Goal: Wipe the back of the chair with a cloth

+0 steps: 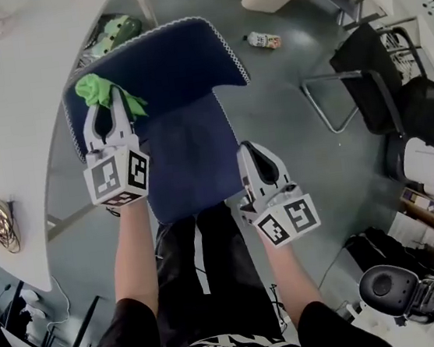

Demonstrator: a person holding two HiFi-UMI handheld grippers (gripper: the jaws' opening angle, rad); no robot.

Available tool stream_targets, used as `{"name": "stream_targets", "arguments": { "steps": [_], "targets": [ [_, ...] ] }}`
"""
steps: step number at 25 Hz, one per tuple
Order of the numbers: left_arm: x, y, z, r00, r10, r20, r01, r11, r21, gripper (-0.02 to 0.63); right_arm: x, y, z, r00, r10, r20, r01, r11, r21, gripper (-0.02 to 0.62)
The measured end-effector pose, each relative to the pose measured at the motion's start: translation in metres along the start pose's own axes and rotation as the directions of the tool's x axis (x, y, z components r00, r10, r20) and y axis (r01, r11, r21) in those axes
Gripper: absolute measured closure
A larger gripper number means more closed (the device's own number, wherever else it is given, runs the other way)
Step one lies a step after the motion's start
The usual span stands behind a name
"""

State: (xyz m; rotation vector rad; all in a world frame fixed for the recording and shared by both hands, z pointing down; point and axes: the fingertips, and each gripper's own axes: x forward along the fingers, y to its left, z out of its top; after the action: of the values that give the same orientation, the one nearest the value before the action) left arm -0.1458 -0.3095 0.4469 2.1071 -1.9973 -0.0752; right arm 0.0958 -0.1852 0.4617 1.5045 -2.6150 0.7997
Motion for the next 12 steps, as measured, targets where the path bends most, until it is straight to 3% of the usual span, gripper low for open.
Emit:
{"name": "stream_targets", "arguments": {
  "steps": [7,12],
  "targets": [
    [0.041,-0.073,-0.027,0.991,-0.131,-0.034,0.132,0.991,0.01,0.549,-0.01,-0.039,0.002,0.998,-0.061,0.014,0.06,0.998,0.029,0.604],
    [0.063,-0.131,-0.054,0.963,-0.249,-0.1,0.251,0.968,0.017,0.549,-0.021,-0.059,0.004,0.995,-0.093,0.021,0.092,0.995,0.042,0.604]
  ]
}}
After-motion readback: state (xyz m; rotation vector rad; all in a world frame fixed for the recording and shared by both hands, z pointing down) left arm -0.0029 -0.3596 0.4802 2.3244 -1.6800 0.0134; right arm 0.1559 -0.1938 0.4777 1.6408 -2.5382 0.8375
